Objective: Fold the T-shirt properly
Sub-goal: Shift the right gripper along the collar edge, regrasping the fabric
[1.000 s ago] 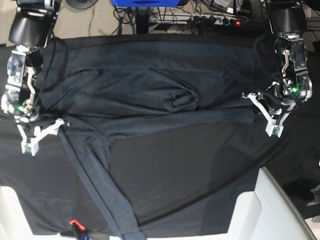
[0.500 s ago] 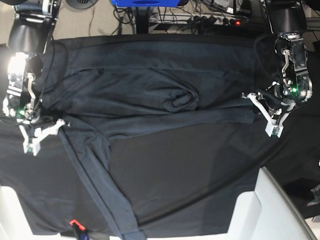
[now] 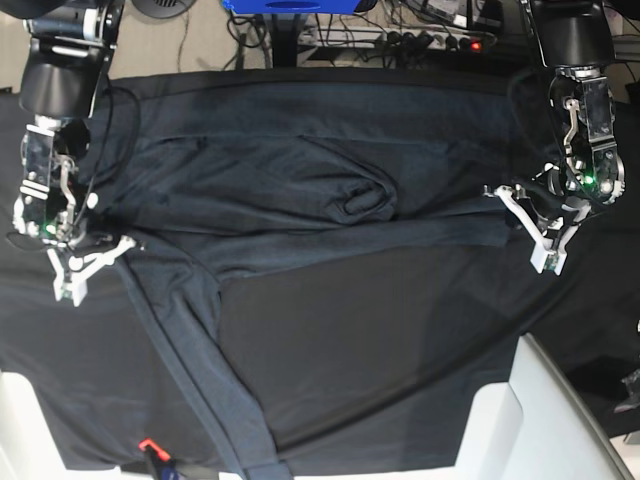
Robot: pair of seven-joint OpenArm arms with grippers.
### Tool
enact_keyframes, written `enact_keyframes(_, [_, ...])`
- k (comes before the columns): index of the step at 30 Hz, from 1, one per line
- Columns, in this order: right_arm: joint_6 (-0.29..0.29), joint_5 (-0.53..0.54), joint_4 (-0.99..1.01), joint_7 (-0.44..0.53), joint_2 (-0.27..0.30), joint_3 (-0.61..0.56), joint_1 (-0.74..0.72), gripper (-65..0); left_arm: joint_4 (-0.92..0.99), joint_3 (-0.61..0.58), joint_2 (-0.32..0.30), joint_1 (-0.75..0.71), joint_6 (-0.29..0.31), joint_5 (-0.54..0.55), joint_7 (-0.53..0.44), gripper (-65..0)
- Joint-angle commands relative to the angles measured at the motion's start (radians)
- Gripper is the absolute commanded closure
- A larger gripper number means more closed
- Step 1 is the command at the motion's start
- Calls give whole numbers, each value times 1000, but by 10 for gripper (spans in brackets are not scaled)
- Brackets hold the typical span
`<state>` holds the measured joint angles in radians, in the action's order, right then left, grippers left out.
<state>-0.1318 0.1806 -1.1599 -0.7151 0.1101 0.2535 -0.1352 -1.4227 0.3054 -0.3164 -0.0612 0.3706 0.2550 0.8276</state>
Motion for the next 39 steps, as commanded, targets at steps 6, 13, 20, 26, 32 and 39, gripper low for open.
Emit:
enact_keyframes(6, [-2,4,-5,18,13,5,-24,-135,-19,7,-16,13,-2,2,-14,0])
enact_keyframes(13, [-2,4,-7,18,13,5,-24,0,-19,7,-16,13,-2,2,-14,0])
enact_keyframes(20, [-2,3,-82,9,17,7,-11,-2,-19,7,-16,13,-2,2,-14,0])
enact_keyframes(26, [-2,1,-99,9,17,5,-16,-158,-19,7,-16,13,-2,2,-14,0])
enact_keyframes(32, [-2,0,-79,16,17,0,-16,-263,-19,7,-16,13,-2,2,-14,0])
enact_keyframes(39, [-2,1,33,70,35,-1,-48,-260,-19,7,-16,13,0,2,-14,0])
